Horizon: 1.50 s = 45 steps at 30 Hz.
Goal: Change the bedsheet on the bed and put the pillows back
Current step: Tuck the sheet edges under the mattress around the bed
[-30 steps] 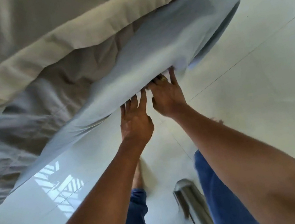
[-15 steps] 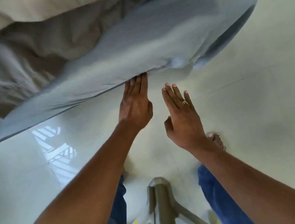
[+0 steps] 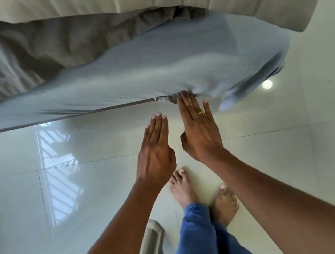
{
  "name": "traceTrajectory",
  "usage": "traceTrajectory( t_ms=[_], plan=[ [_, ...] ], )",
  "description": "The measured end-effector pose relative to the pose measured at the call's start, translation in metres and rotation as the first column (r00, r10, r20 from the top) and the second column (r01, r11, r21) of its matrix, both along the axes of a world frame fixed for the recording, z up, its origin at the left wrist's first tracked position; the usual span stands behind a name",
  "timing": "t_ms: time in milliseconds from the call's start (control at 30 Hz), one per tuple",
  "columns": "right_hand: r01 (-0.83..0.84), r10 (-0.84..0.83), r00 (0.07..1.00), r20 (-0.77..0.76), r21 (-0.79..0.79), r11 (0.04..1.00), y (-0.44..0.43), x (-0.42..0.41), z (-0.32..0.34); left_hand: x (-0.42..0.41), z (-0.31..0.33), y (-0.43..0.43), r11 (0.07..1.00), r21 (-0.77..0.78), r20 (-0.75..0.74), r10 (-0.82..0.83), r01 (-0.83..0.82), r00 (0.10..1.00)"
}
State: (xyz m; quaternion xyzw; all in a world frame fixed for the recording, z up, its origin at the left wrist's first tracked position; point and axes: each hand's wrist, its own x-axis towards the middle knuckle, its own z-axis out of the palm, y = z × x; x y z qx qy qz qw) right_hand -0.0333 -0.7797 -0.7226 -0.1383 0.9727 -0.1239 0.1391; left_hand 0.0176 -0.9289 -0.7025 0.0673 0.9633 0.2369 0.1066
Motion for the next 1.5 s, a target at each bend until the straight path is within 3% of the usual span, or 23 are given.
traceTrajectory(
  t_ms=[167, 400, 500, 600, 667, 867, 1067, 1167, 1233, 1367, 1500],
  plan=[
    [-0.046, 0.05, 0.996, -0.08, 0.053, 0.998, 0.033, -0.031, -0.001, -0.074, -0.019, 0.02, 0.989, -0.11, -0.066, -0.104, 0.096, 0.992],
    [-0.038, 0.033, 0.997, -0.066, -0.074, 0.997, 0.03, -0.036, 0.003, -0.083, -0.017, 0.051, 0.99, -0.141, -0.014, -0.005, 0.003, 1.0],
    [-0.081, 0.081, 0.995, -0.051, 0.004, 0.997, 0.052, -0.014, 0.017, -0.073, -0.017, 0.044, 0.976, -0.208, 0.05, -0.047, 0.057, 0.998],
    [0.016, -0.008, 0.994, -0.11, 0.07, 0.997, 0.062, -0.05, 0.005, -0.083, -0.025, 0.052, 0.968, -0.249, 0.018, -0.017, 0.021, 1.0],
    [0.08, -0.075, 0.992, -0.103, 0.041, 0.996, 0.054, -0.069, -0.002, -0.088, -0.026, 0.058, 0.978, -0.201, -0.009, 0.055, -0.056, 0.998],
    [-0.001, 0.001, 0.997, -0.073, 0.004, 1.0, 0.061, -0.068, -0.007, -0.019, -0.007, 0.074, 0.974, -0.018, -0.079, 0.225, -0.227, 0.971],
    [-0.049, 0.046, 0.999, -0.024, -0.1, 0.994, 0.077, -0.055, 0.009, -0.101, -0.026, 0.079, 0.951, -0.251, 0.009, 0.19, -0.182, 0.982],
    [-0.187, 0.184, 0.982, -0.037, -0.111, 0.976, 0.083, -0.023, 0.017, -0.118, -0.03, 0.09, 0.943, -0.288, 0.053, 0.19, -0.167, 0.98],
    [-0.203, 0.202, 0.979, -0.03, -0.04, 0.978, 0.082, -0.032, 0.012, -0.107, -0.029, 0.087, 0.959, -0.236, -0.009, 0.157, -0.155, 0.988],
    [-0.008, 0.004, 0.999, 0.041, 0.094, 0.996, 0.069, -0.085, 0.004, -0.034, -0.006, 0.081, 0.987, -0.076, -0.092, 0.135, -0.142, 0.987],
    [-0.117, 0.116, 0.993, 0.017, 0.077, 0.99, 0.086, -0.061, 0.004, -0.009, -0.005, 0.085, 0.995, -0.034, -0.069, 0.096, -0.099, 0.993]
  ],
)
